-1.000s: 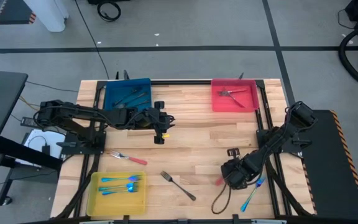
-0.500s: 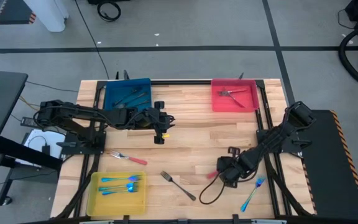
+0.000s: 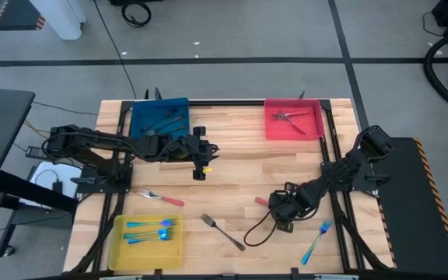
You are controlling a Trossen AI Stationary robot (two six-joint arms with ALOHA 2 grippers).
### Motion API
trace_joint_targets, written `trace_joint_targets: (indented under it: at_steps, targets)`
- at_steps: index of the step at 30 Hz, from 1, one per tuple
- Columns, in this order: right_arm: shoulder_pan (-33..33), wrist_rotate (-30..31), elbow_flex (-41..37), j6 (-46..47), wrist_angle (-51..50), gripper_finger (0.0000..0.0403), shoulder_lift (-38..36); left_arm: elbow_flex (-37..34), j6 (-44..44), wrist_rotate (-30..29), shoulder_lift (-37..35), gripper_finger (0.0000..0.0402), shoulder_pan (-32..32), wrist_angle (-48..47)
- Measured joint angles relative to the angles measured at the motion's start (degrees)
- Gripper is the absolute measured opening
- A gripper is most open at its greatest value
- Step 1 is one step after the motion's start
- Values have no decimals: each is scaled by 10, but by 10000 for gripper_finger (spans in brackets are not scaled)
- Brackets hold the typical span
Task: Sort silverware by color (type)
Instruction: Put the right pink fork into the pink bin
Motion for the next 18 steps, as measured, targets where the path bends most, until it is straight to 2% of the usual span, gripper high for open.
trace_joint_targets:
  at_steps: [3,8,15,18]
  targets:
    - [-4,-2,0,1,2,81,0,0,0,0,0,102,0,0]
    - [-4,1,0,17,1,23,0,0,0,0,0,102,0,0]
    - [-4,27,7,57,-16,22,-6,0,0,0,0,102,0,0]
    - [-7,85,13,62,-79,22,-17,0,0,0,0,102,0,0]
